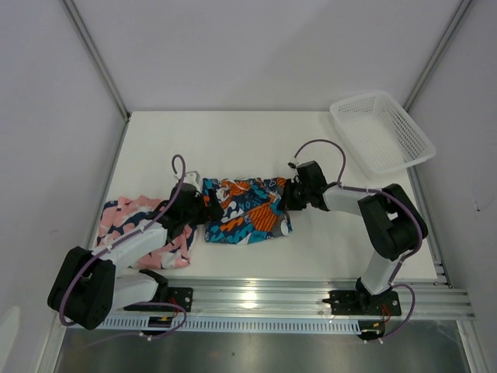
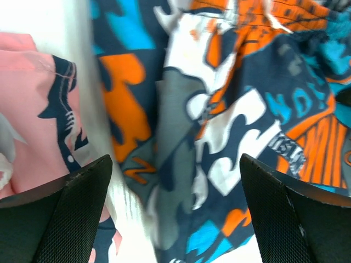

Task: Fold and stack the shorts
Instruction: Neatly place the folded shorts to the corner

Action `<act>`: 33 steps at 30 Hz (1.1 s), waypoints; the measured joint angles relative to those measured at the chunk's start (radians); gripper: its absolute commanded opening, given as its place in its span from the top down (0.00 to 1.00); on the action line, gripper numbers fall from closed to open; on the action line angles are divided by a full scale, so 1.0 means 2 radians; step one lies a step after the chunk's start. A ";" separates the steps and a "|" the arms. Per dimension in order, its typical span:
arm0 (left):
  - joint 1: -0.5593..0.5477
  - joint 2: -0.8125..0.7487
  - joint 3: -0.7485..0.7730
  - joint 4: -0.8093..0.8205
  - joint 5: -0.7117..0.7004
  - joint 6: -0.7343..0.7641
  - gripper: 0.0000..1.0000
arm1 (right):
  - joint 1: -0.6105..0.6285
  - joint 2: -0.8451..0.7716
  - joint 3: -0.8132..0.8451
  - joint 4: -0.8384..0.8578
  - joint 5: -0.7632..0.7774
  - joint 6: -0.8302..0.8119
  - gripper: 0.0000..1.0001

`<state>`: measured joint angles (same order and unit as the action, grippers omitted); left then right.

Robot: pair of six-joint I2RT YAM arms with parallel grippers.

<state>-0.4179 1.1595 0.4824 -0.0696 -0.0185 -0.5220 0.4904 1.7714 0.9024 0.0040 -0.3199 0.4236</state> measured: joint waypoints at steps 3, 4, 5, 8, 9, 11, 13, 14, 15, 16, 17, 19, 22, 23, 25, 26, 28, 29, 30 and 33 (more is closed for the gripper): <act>0.000 0.014 0.002 0.005 -0.002 0.000 0.01 | -0.006 -0.014 -0.015 -0.002 0.004 -0.004 0.90; 0.001 0.023 0.003 0.007 -0.002 0.001 0.01 | -0.007 -0.018 -0.019 -0.002 0.005 -0.005 0.90; 0.001 0.034 0.006 0.009 -0.002 0.001 0.01 | -0.008 -0.023 -0.023 -0.003 0.006 -0.007 0.90; 0.001 0.073 0.018 0.021 0.000 0.001 0.01 | -0.013 -0.033 -0.035 -0.004 0.007 -0.009 0.90; 0.001 0.084 0.023 0.028 0.001 0.001 0.01 | -0.014 -0.035 -0.037 -0.004 0.007 -0.009 0.90; 0.002 0.100 0.034 0.043 0.008 0.000 0.01 | -0.016 -0.037 -0.040 -0.003 0.006 -0.010 0.90; 0.002 0.118 0.042 0.059 0.017 -0.001 0.01 | -0.017 -0.038 -0.041 -0.003 0.004 -0.011 0.90; 0.002 0.128 0.044 0.069 0.022 -0.001 0.01 | -0.017 -0.038 -0.041 -0.003 0.004 -0.012 0.91; 0.002 0.135 0.048 0.079 0.027 -0.001 0.05 | -0.017 -0.038 -0.041 -0.003 0.002 -0.012 0.91; 0.002 0.141 0.051 0.087 0.032 -0.002 0.09 | -0.017 -0.038 -0.041 -0.003 0.002 -0.013 0.91; 0.003 0.147 0.053 0.093 0.037 -0.002 0.13 | -0.017 -0.038 -0.041 -0.002 0.001 -0.013 0.91; 0.003 0.159 0.059 0.099 0.043 -0.004 0.29 | -0.018 -0.038 -0.042 -0.002 -0.001 -0.013 0.92; 0.003 0.175 0.062 0.113 0.057 -0.009 0.51 | -0.018 -0.038 -0.042 -0.003 -0.001 -0.013 0.92; 0.003 0.177 0.061 0.115 0.062 -0.011 0.59 | -0.019 -0.038 -0.042 -0.003 -0.001 -0.013 0.93; 0.003 0.182 0.053 0.128 0.076 -0.015 0.67 | -0.019 -0.038 -0.042 -0.003 -0.001 -0.013 0.94; 0.003 0.182 0.049 0.133 0.078 -0.016 0.69 | -0.019 -0.039 -0.042 -0.003 -0.001 -0.013 0.94; 0.002 0.182 0.038 0.150 0.083 -0.020 0.78 | -0.019 -0.042 -0.045 -0.003 -0.001 -0.012 0.96; 0.002 0.182 0.034 0.157 0.086 -0.023 0.95 | -0.019 -0.044 -0.047 -0.003 -0.001 -0.012 0.98; 0.001 0.182 0.029 0.163 0.090 -0.028 1.00 | -0.019 -0.047 -0.050 -0.004 -0.001 -0.012 1.00; -0.004 0.182 0.024 0.168 0.092 -0.027 1.00 | -0.019 -0.052 -0.051 -0.009 0.010 -0.008 1.00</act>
<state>-0.4252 1.5234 0.5301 0.2661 0.1650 -0.5766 0.4530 1.6665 0.8001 -0.0147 -0.2993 0.4080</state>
